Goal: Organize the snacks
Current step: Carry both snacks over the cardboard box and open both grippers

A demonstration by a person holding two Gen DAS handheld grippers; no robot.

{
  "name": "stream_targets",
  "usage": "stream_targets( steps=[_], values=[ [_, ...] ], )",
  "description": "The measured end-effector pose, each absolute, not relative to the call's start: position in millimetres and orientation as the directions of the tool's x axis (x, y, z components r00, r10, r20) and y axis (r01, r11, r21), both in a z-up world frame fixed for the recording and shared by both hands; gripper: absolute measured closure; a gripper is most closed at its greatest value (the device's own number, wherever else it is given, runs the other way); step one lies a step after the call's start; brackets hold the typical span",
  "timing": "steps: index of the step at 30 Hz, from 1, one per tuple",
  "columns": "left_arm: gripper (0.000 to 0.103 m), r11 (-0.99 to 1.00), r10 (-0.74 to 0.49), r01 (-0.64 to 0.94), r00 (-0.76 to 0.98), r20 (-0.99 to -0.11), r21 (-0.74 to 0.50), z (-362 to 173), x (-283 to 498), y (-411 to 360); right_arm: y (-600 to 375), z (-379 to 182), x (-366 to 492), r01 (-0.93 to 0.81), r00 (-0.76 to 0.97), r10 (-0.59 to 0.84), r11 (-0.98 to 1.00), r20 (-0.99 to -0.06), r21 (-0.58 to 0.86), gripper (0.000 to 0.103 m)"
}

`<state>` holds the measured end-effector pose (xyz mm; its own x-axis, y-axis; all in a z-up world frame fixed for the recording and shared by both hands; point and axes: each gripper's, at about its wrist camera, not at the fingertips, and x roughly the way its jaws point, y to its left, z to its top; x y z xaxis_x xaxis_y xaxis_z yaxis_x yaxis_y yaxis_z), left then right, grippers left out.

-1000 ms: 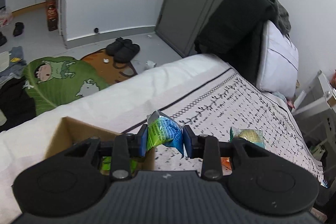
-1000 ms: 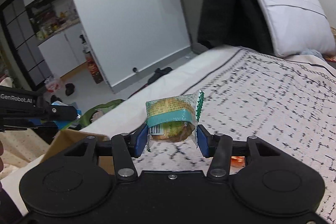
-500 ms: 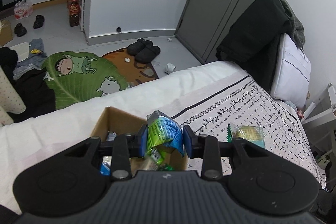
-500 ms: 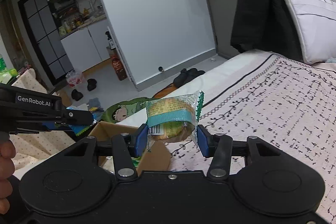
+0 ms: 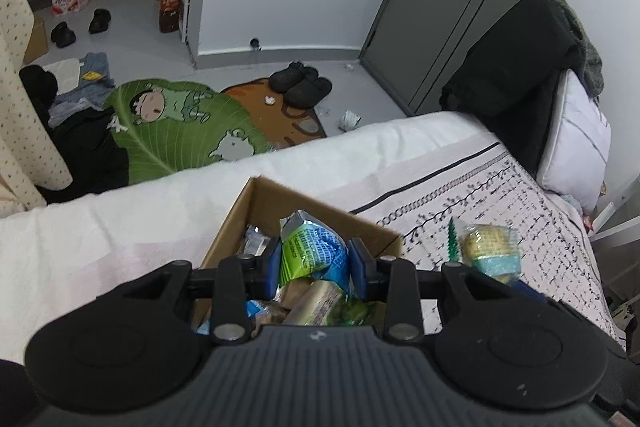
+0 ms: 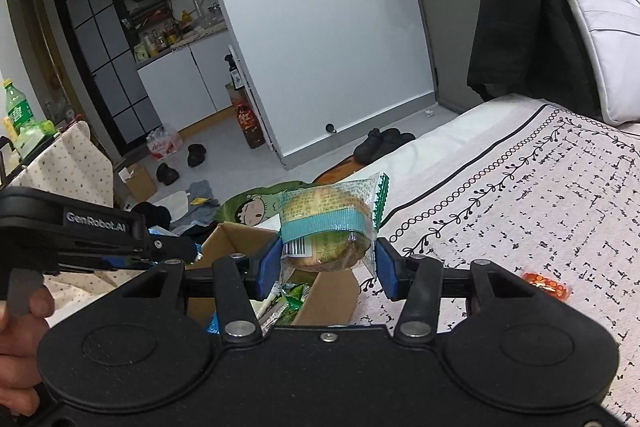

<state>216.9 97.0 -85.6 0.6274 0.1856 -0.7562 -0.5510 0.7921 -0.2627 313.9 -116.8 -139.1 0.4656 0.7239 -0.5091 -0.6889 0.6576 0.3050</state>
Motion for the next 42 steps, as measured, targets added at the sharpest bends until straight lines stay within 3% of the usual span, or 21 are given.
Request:
stream_targets(
  steps=[8, 11, 25, 31, 42],
  values=[
    [0.064, 0.774, 0.205, -0.584, 0.597, -0.776, -0.244, -99, 219, 104, -107, -144, 308, -0.701, 0.444, 0.730, 0.644, -0.520, 0.306, 0.055],
    [0.055, 0.762, 0.192, -0.595, 0.586, -0.787, -0.257, -103, 219, 109, -102, -145, 306, -0.710, 0.432, 0.736, 0.634, -0.521, 0.308, 0.055],
    [0.035, 0.744, 0.231, -0.624, 0.575, -0.785, -0.239, -94, 209, 125, -64, -147, 291, -0.742, 0.387, 0.743, 0.603, -0.546, 0.293, 0.054],
    [0.033, 0.747, 0.224, -0.622, 0.568, -0.792, -0.235, -94, 206, 130, -61, -142, 285, -0.757, 0.403, 0.742, 0.599, -0.535, 0.261, 0.032],
    [0.021, 0.754, 0.237, -0.619, 0.569, -0.788, -0.221, -88, 203, 127, -94, -140, 299, -0.702, 0.418, 0.718, 0.644, -0.557, 0.304, 0.024]
  ],
)
